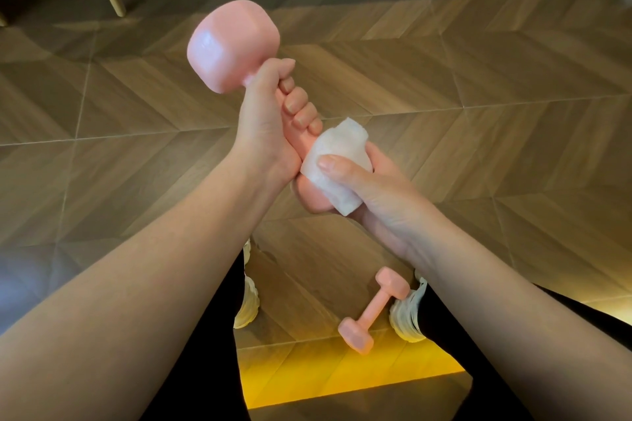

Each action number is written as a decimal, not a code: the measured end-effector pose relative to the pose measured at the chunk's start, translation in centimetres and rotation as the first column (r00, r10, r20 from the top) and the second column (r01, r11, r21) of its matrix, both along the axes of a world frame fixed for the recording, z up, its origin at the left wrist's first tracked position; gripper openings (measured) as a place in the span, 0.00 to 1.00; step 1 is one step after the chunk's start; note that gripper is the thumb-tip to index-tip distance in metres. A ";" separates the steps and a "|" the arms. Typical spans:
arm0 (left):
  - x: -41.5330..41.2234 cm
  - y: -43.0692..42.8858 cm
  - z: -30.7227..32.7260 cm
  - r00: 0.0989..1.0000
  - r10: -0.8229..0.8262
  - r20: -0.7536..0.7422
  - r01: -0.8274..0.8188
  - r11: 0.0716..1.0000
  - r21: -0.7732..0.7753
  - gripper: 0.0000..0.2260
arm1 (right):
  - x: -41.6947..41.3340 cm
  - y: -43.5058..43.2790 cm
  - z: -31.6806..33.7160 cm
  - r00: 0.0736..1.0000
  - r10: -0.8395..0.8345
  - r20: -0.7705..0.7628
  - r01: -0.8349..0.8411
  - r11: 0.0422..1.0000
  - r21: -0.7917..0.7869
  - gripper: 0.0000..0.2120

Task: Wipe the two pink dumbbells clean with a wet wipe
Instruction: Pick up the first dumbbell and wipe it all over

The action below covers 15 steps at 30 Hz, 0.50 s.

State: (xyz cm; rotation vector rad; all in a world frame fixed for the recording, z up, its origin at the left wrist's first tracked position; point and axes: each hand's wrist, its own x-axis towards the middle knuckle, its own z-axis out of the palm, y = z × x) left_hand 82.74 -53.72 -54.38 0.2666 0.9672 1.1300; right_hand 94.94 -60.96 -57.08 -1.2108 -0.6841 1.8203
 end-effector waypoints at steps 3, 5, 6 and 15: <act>0.0 0.1 0.1 1.000 0.001 0.007 -0.002 1.000 0.011 0.17 | -0.1 0.0 -0.1 1.000 -0.018 0.015 0.018 1.000 -0.001 0.20; 0.0 0.2 0.0 1.000 -0.005 -0.002 0.005 1.000 0.019 0.17 | -0.2 0.1 -0.1 0.999 -0.037 0.000 0.037 0.999 -0.026 0.18; 0.0 0.2 0.0 1.000 -0.007 -0.006 0.007 1.000 0.022 0.17 | -0.2 0.2 -0.1 0.998 -0.055 -0.013 0.054 0.997 -0.049 0.17; -0.1 0.3 0.1 1.000 -0.007 0.027 0.006 1.000 0.014 0.17 | 0.3 0.6 0.8 0.990 -0.027 -0.135 -0.002 0.977 -0.212 0.26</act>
